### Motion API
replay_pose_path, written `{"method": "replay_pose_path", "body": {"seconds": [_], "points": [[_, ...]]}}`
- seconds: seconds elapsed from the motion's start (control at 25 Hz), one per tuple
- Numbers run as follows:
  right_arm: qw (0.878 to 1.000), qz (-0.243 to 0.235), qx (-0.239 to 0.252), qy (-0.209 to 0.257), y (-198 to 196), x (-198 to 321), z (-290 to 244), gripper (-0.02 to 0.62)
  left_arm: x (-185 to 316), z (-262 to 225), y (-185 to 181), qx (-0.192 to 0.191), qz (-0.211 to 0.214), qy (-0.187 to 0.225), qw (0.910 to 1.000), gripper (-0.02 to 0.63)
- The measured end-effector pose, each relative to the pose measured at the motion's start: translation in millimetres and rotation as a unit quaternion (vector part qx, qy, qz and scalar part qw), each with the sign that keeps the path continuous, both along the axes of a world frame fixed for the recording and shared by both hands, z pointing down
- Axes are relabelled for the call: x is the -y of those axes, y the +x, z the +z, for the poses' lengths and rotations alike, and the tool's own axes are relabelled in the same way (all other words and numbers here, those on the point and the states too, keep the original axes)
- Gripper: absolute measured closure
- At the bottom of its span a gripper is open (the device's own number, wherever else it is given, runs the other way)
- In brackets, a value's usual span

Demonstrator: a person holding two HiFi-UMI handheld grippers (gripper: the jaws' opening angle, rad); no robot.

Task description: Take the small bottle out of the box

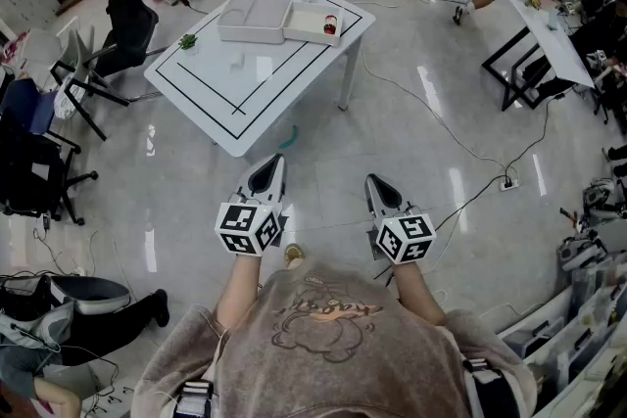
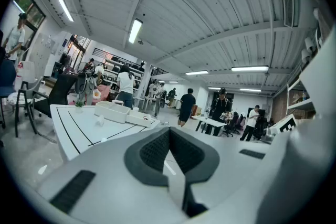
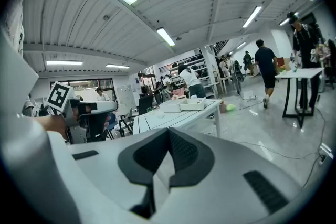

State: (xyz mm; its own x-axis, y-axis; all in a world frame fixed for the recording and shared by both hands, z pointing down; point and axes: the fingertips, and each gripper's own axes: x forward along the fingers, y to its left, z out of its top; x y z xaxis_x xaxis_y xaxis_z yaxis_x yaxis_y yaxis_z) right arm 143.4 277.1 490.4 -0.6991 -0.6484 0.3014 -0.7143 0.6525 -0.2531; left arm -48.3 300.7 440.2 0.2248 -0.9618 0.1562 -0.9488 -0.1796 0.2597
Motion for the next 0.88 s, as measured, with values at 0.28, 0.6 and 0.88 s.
{"method": "replay_pose_path", "body": {"seconds": [0.28,0.6,0.88], "points": [[1.000,0.008,-0.005,-0.001,-12,4,0,0.600,5,0,-8,-0.004,0.010,0.003,0.9999,0.600],[1.000,0.024,0.003,-0.003,-40,11,4,0.598,15,4,-31,-0.004,0.032,0.001,0.9995,0.600],[1.000,0.030,0.001,0.003,-61,17,4,0.599,26,6,-48,-0.006,0.046,0.008,0.9989,0.600]]}}
